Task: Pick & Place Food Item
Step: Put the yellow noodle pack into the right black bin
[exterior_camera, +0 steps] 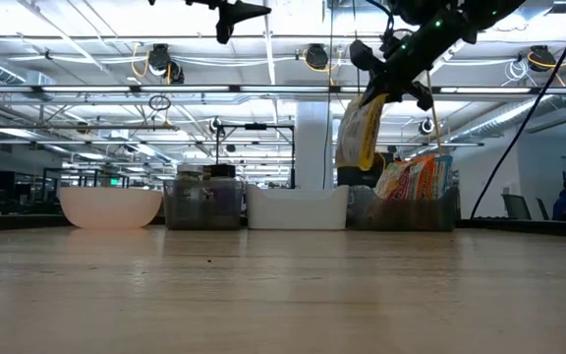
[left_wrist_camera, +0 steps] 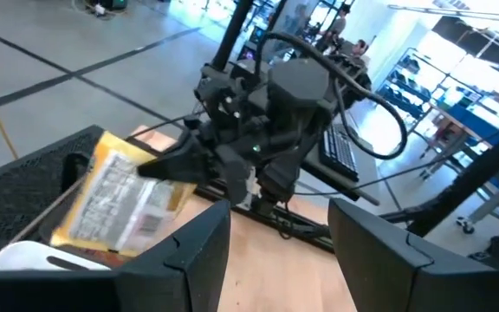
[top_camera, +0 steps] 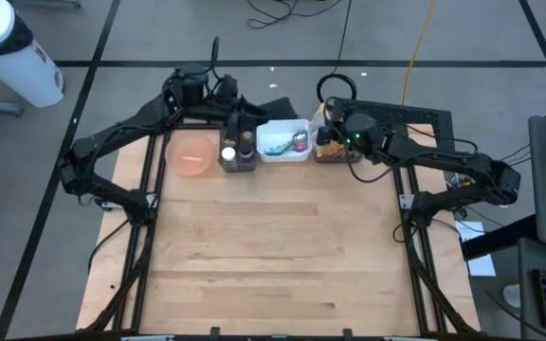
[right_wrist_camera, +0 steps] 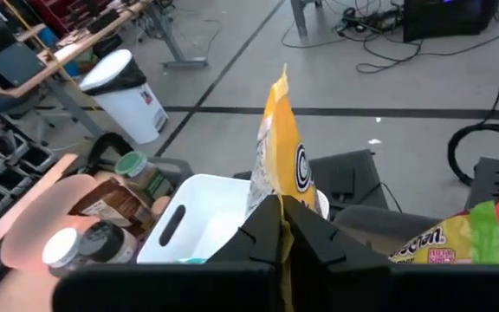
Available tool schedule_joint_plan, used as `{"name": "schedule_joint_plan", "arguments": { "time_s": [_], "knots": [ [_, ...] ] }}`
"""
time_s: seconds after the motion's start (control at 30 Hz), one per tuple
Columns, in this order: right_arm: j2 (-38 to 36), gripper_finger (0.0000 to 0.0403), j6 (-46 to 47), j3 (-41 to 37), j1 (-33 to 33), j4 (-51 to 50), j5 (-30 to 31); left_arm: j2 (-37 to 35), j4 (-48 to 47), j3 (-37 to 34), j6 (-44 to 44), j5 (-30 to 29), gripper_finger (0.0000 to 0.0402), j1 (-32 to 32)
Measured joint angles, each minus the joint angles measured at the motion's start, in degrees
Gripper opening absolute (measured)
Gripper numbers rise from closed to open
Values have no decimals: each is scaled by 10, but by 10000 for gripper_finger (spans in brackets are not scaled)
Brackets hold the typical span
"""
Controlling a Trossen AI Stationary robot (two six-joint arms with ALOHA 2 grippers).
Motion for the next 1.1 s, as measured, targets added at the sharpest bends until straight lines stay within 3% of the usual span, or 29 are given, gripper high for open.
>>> {"name": "schedule_joint_plan", "arguments": {
  "time_s": [0.7,0.87,1.1],
  "knots": [
    [3,0,27,-1,5,-36,84,1,-2,0,1,13,202,-1],
    [3,0,60,-30,14,-31,105,1,-2,0,1,13,202,-1],
    [3,0,75,-71,13,35,104,1,-2,0,0,13,202,-1]
  ]
}}
